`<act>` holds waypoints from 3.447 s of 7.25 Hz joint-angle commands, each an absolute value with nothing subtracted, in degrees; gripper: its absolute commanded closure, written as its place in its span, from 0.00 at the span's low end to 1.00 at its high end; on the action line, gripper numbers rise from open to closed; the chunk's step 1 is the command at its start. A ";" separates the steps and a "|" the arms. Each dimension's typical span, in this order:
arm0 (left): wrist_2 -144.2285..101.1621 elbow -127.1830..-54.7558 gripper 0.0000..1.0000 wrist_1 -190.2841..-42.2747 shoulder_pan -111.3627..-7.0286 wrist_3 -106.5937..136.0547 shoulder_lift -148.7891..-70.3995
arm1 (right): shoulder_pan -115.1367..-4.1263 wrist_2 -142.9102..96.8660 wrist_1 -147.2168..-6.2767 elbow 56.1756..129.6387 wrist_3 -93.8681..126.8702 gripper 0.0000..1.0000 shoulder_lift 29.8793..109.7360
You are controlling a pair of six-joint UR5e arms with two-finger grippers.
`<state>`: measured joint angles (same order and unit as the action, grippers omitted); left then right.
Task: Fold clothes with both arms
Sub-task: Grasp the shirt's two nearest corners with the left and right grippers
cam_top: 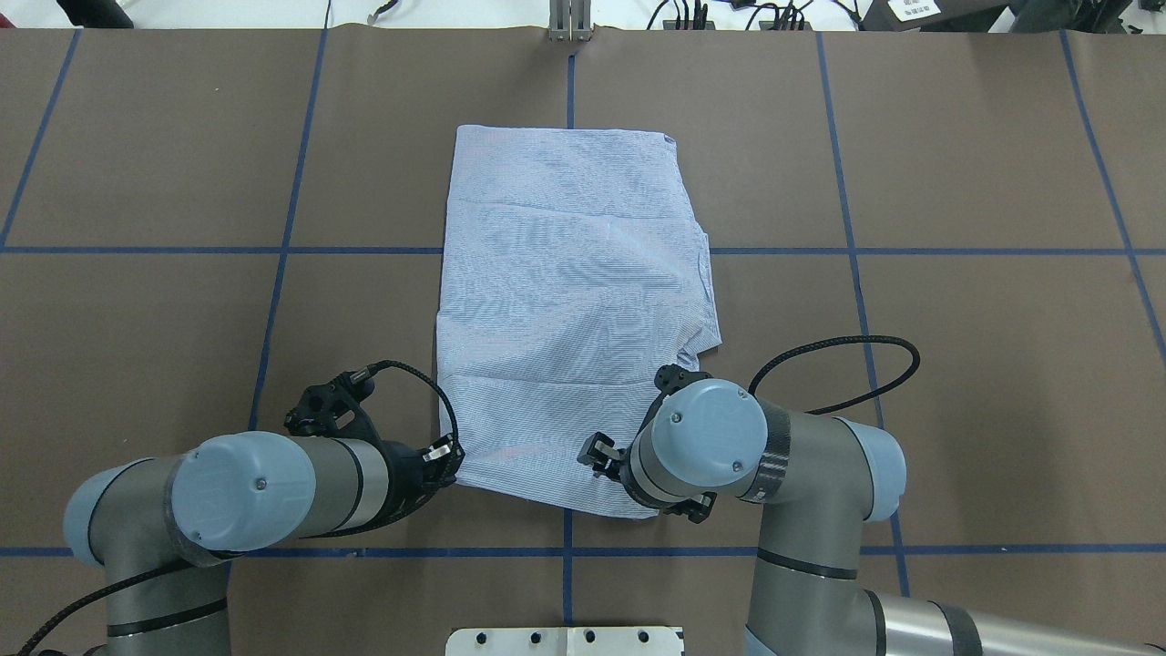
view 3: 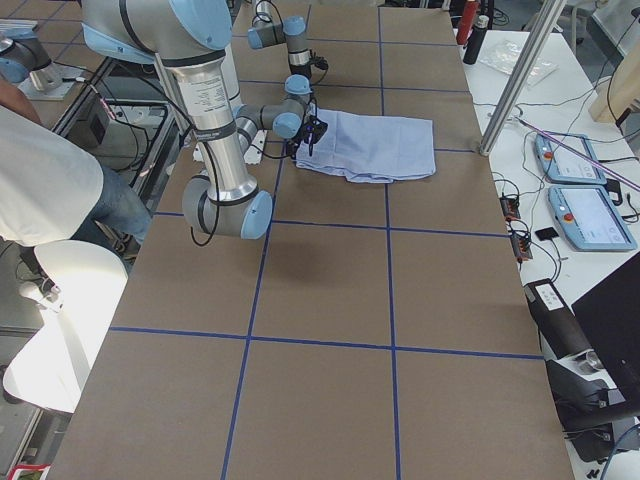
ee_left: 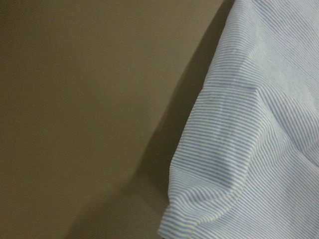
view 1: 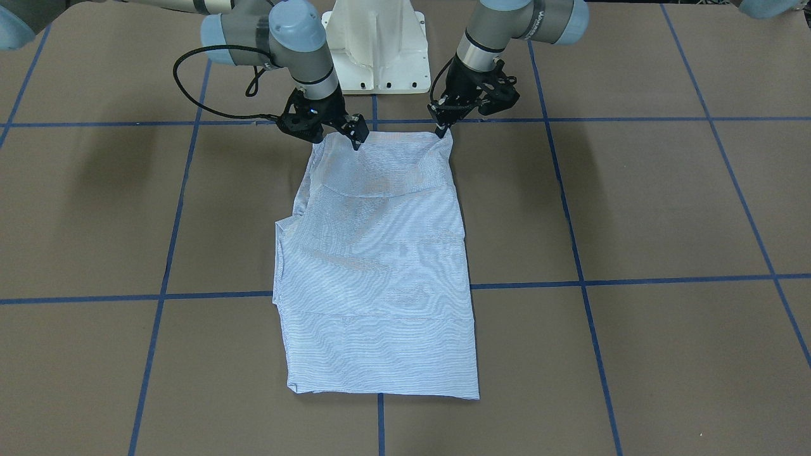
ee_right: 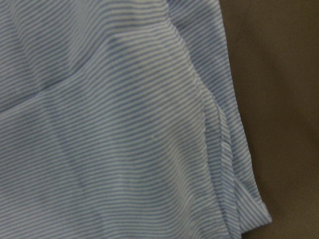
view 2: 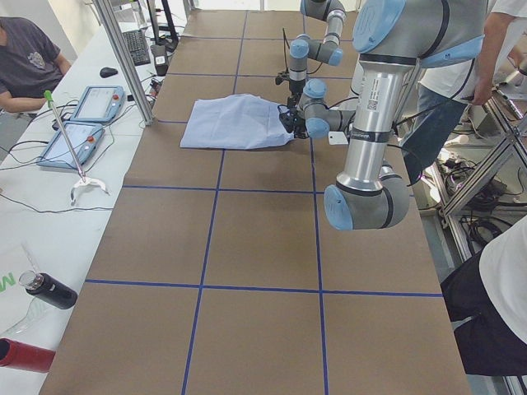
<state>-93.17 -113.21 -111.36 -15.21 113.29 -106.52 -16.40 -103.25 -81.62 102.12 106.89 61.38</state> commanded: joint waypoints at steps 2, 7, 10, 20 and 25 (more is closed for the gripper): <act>-93.16 -113.20 1.00 -111.36 -15.21 113.38 -106.52 | -16.35 -102.39 -81.82 100.38 107.05 0.00 60.91; -93.16 -113.20 1.00 -111.36 -15.29 113.38 -106.61 | -16.35 -102.39 -81.83 100.55 106.88 1.00 61.08; -93.08 -113.20 1.00 -111.36 -15.56 113.29 -106.52 | -17.14 -102.57 -81.91 102.73 106.96 1.00 61.00; -100.81 -129.60 1.00 -99.00 -13.28 113.29 -106.44 | -19.24 -125.38 -82.09 119.78 106.61 1.00 70.74; -103.89 -132.63 1.00 -97.47 -15.61 112.94 -110.47 | -31.17 -135.17 -81.83 117.96 106.00 1.00 67.87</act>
